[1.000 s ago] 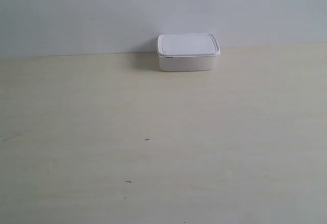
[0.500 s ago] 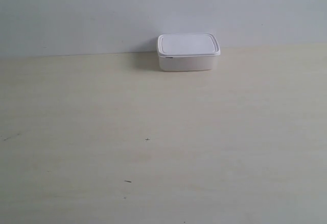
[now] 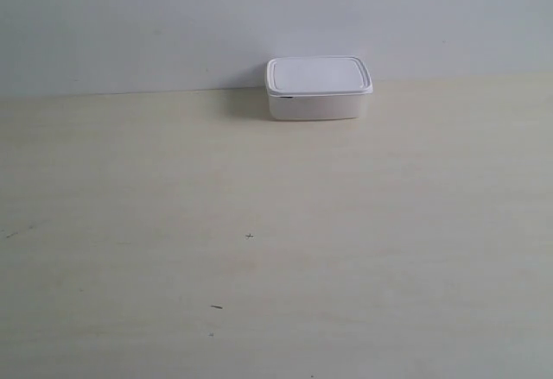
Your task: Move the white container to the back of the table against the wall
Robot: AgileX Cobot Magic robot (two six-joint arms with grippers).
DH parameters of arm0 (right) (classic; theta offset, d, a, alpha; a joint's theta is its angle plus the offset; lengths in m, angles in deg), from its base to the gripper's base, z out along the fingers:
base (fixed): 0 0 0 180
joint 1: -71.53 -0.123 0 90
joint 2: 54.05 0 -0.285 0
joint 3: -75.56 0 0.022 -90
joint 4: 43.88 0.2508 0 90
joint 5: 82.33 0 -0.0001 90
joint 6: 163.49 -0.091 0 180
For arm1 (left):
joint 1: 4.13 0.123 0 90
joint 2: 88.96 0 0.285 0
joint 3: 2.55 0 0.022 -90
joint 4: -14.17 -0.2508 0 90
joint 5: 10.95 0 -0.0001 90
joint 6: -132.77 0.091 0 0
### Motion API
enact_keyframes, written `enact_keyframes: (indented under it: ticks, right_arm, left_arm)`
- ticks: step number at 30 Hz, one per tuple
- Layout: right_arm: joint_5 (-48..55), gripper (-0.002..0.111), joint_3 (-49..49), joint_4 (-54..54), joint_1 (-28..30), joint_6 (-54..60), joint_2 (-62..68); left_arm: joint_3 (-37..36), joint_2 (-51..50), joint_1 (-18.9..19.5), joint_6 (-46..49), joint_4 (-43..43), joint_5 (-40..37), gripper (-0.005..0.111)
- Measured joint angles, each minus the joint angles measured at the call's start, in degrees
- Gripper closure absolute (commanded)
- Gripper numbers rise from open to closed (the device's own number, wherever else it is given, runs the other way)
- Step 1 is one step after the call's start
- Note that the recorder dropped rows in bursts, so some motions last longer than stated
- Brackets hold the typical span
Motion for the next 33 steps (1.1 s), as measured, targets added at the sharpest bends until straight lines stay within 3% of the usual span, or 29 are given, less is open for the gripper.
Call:
enact_keyframes:
  ticks: [26,33]
  right_arm:
    - [0.89,0.108,1.24,4.03,0.00,-5.34,0.13]
    - [1.11,0.108,1.24,4.03,0.00,-5.34,-8.85]
  left_arm:
    - [0.00,0.00,0.00,0.00,0.19,0.00,0.107]
    - [-0.09,0.00,0.35,0.00,0.19,0.00,0.107]
